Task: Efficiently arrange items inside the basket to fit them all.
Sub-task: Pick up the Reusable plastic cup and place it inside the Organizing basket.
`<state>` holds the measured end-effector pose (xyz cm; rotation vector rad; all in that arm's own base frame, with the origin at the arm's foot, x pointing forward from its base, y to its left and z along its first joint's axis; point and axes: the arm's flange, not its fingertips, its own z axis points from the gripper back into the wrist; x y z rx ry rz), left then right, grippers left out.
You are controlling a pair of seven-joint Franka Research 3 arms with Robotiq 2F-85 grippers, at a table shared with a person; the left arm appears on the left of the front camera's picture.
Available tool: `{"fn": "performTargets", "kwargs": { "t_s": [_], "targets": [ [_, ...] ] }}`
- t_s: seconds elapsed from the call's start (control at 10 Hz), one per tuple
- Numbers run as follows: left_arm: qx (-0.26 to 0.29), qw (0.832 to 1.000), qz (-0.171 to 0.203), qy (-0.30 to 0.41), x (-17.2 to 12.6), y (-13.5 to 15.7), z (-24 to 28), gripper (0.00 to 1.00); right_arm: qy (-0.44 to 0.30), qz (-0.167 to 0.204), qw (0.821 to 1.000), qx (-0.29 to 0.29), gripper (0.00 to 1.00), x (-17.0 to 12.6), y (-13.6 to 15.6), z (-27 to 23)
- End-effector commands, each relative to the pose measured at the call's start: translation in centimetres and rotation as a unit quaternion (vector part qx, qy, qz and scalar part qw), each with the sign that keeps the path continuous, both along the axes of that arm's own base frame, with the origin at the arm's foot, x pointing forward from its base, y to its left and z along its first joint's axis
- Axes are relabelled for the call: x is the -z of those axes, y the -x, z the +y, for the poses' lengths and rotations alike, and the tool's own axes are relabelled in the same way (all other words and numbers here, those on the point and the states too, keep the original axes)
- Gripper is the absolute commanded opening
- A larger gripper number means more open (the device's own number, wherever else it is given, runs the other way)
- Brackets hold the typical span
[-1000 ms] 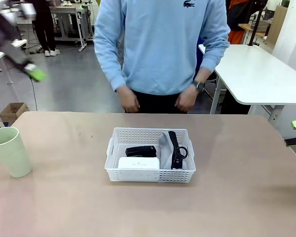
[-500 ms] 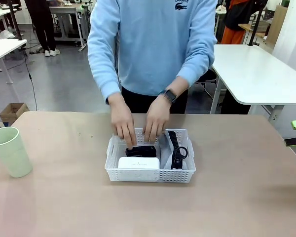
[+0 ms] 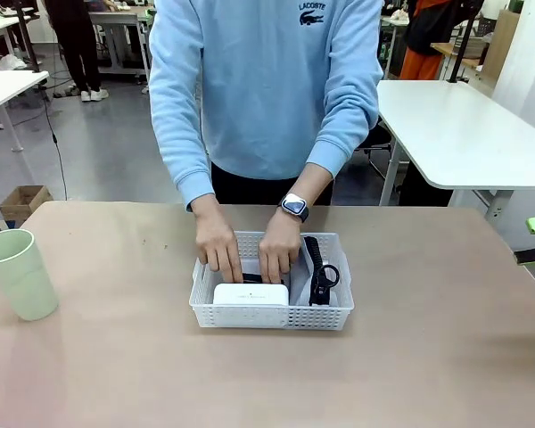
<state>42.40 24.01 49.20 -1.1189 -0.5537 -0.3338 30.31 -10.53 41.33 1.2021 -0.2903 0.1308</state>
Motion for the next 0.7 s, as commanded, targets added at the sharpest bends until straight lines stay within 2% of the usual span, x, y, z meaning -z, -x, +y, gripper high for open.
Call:
{"fn": "performTargets", "kwargs": {
  "t_s": [0.0,0.6],
  "targets": [
    [-0.004,1.0,0.006,-0.008,-0.01,0.48,0.04,1.0,-0.002,-0.009,1.0,-0.003,1.0,-0.12,0.11,-0.18],
    [-0.004,1.0,0.006,-0.008,-0.01,0.48,0.04,1.0,-0.002,-0.009,1.0,-0.003,1.0,-0.12,0.11,-0.18]
  ]
}}
